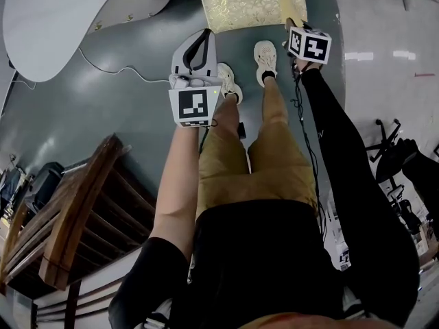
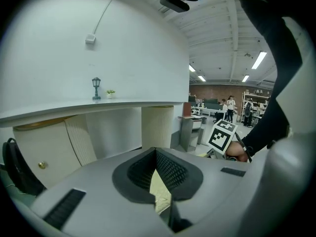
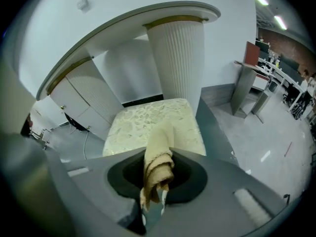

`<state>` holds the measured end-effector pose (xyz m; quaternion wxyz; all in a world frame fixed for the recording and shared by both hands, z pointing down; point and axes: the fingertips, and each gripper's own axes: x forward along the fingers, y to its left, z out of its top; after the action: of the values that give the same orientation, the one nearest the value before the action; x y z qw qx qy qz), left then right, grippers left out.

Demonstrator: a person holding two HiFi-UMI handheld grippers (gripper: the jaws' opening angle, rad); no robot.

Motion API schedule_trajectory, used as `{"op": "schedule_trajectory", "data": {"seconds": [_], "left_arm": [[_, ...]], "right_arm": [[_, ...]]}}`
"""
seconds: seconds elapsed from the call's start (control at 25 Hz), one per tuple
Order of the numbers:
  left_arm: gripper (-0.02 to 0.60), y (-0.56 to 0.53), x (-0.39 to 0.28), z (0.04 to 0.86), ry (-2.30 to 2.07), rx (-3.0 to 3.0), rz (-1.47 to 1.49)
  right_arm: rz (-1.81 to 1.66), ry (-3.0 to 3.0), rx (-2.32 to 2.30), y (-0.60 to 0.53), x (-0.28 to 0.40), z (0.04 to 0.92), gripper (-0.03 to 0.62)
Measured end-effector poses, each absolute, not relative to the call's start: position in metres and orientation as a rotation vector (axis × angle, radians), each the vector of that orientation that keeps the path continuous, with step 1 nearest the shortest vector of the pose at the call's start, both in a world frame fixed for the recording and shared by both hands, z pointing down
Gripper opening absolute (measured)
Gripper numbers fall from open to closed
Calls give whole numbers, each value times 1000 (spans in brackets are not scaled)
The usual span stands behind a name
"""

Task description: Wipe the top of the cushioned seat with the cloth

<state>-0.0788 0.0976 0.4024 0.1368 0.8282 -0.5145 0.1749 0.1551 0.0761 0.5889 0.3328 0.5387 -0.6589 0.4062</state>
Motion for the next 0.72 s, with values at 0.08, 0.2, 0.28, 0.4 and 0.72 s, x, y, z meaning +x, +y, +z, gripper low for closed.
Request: {"op": "schedule_trajectory", "data": {"seconds": [0.08,0.2,0.28,0.4,0.72], "left_arm": [[5,103,-93,402,-1506,2388,500],[5,113,-116,399,-1536,2374,496],[5,123,-131,396,-1559,2364,498],[5,132,-147,396,-1592,2339,502],[5,137,-175,397,-1691,2247,502]], "right_arm": [[1065,-1764,1360,81,122,587,57],[1092,-1845,1269,90,66,586,57],[1113,-1901,1188,101,28,587,57],[1139,-1967,1040,118,-22,595,57],[1172,-1942,850,132,-79,634,57]]}}
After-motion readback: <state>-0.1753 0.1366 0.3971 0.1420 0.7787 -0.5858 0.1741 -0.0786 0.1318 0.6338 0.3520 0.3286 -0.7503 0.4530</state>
